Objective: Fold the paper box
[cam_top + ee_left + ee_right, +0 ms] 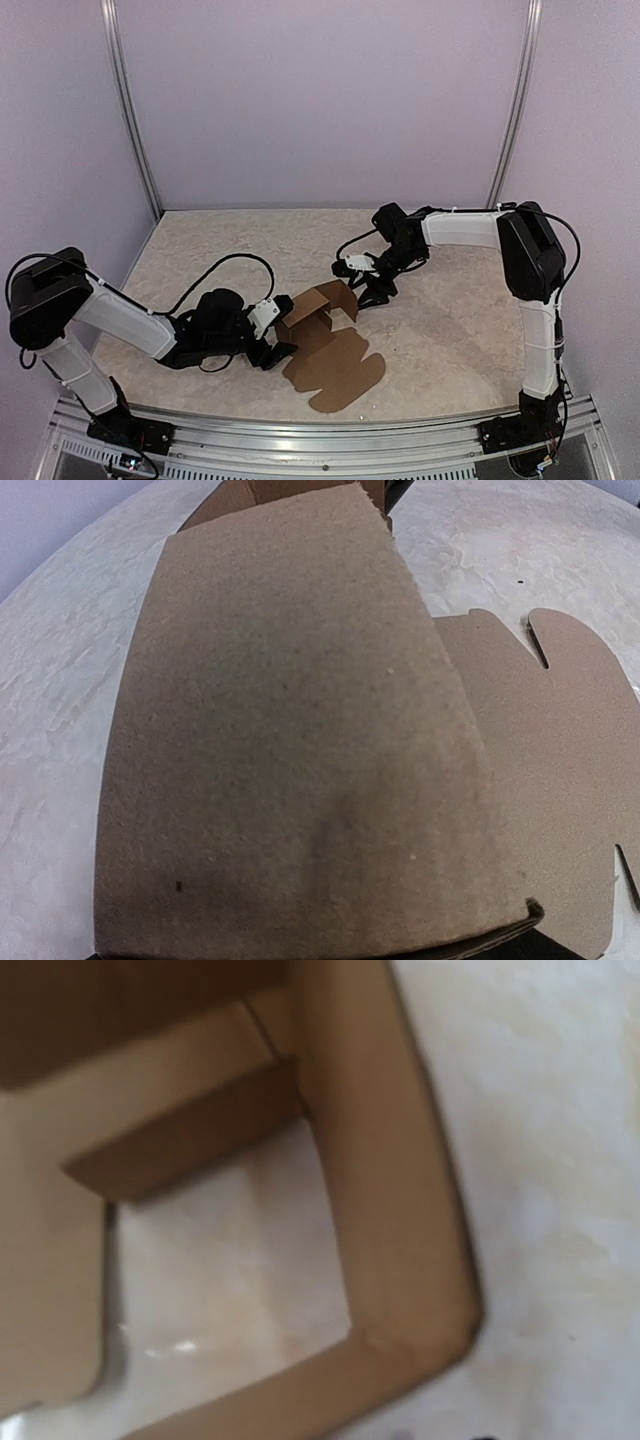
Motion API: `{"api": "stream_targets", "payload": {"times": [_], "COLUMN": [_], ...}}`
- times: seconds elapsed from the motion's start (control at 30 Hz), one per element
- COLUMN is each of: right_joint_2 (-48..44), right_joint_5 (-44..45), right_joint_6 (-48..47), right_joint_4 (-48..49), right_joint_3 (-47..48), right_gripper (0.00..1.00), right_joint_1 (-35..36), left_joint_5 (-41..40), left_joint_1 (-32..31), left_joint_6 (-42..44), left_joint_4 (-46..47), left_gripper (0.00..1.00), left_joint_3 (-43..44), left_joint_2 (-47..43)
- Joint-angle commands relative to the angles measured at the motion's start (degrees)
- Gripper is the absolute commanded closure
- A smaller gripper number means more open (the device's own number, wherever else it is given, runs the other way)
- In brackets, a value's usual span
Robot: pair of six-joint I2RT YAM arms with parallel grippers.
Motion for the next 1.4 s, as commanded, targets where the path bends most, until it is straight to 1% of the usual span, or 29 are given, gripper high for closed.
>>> {"api": "stream_targets", "payload": {"times": [0.0,0.3,0.5,0.67,0.77,0.83,0.9,0.97,1.0,1.03,1.13,1.27,1.37], "right_joint_2": [-4.0,-6.9,-8.1,-7.5,-7.2,-5.6,-2.5,2.0,4.3,6.1,8.7,10.8,10.7], "right_joint_5": [-3.1,-6.0,-4.6,-6.2,-5.6,-6.0,-7.0,-7.2,-7.0,-7.1,-8.7,-9.4,-11.2], "right_joint_6": [0.1,4.2,10.3,14.0,15.0,12.9,8.2,2.2,0.5,-0.2,-1.3,-1.3,-0.7], "right_joint_4": [-2.6,-1.6,6.1,9.0,10.8,7.3,0.1,-10.5,-14.9,-17.5,-20.6,-22.7,-22.6], "right_joint_3": [-2.9,-4.7,-8.0,-8.5,-7.8,-5.1,-0.1,7.9,13.1,16.1,20.6,24.4,22.9], "right_gripper": [0.36,0.35,0.37,0.37,0.38,0.39,0.39,0.39,0.38,0.37,0.37,0.36,0.36], "right_joint_1": [1.2,3.6,5.2,5.2,5.2,5.0,4.9,4.7,4.5,4.1,3.2,2.9,3.0], "left_joint_5": [1.7,1.0,0.5,0.6,0.9,1.2,1.7,2.8,3.0,3.1,3.2,2.5,0.1], "left_joint_1": [0.6,0.8,0.8,0.9,0.8,0.8,0.9,1.1,1.3,1.5,1.7,1.8,2.0], "left_joint_6": [0.7,-0.1,-0.3,-0.2,0.0,0.2,0.3,0.5,0.4,0.3,0.6,0.8,-0.1], "left_joint_4": [1.9,1.1,0.6,0.1,-0.8,-1.3,-1.5,-1.6,-1.6,-1.8,-2.6,-3.4,-3.8], "left_gripper": [0.22,0.29,0.31,0.32,0.33,0.33,0.33,0.33,0.33,0.33,0.33,0.33,0.33], "left_joint_3": [0.9,2.1,2.8,3.5,4.4,4.8,4.8,4.6,4.5,4.6,5.2,6.1,6.7], "left_joint_2": [0.0,0.6,1.5,2.2,3.0,3.3,3.3,3.0,2.8,2.7,3.1,4.0,4.3]}}
